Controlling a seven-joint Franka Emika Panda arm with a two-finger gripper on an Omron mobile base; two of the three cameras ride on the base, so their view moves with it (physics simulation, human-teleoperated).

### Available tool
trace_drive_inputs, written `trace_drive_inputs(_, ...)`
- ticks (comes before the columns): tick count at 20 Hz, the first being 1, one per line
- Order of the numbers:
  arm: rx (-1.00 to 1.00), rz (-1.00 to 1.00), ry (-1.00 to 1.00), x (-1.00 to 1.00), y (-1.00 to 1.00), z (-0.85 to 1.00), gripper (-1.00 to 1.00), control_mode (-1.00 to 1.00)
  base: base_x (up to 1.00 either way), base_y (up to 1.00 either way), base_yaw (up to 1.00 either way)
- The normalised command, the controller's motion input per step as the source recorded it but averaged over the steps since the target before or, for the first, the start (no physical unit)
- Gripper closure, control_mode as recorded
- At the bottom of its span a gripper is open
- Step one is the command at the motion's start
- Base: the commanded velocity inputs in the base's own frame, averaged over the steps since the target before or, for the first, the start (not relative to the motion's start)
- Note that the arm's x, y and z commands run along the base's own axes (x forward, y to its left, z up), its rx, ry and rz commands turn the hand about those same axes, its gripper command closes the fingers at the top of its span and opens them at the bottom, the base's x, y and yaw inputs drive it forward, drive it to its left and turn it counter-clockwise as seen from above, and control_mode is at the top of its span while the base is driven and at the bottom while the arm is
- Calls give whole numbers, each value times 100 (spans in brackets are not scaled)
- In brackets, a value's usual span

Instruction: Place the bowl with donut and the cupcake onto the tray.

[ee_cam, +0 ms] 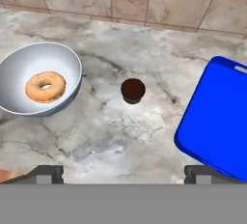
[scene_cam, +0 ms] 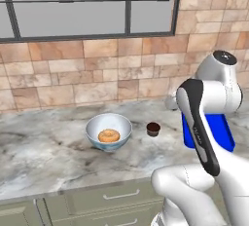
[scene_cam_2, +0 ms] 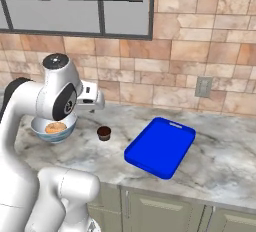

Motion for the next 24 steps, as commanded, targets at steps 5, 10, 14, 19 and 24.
trace_drive_inputs(5,3,0,3,41,60,-11,-100,-100,0,0,0)
trace_drive_inputs(10,13,0,10,13,45,-35,-100,-100,0,0,0)
trace_drive_inputs(14,19,3,16,3,26,-54,-100,-100,0,0,0)
trace_drive_inputs(19,13,2,10,16,27,-50,-100,-100,0,0,0)
trace_drive_inputs(24,6,0,1,37,40,-39,-100,-100,0,0,0)
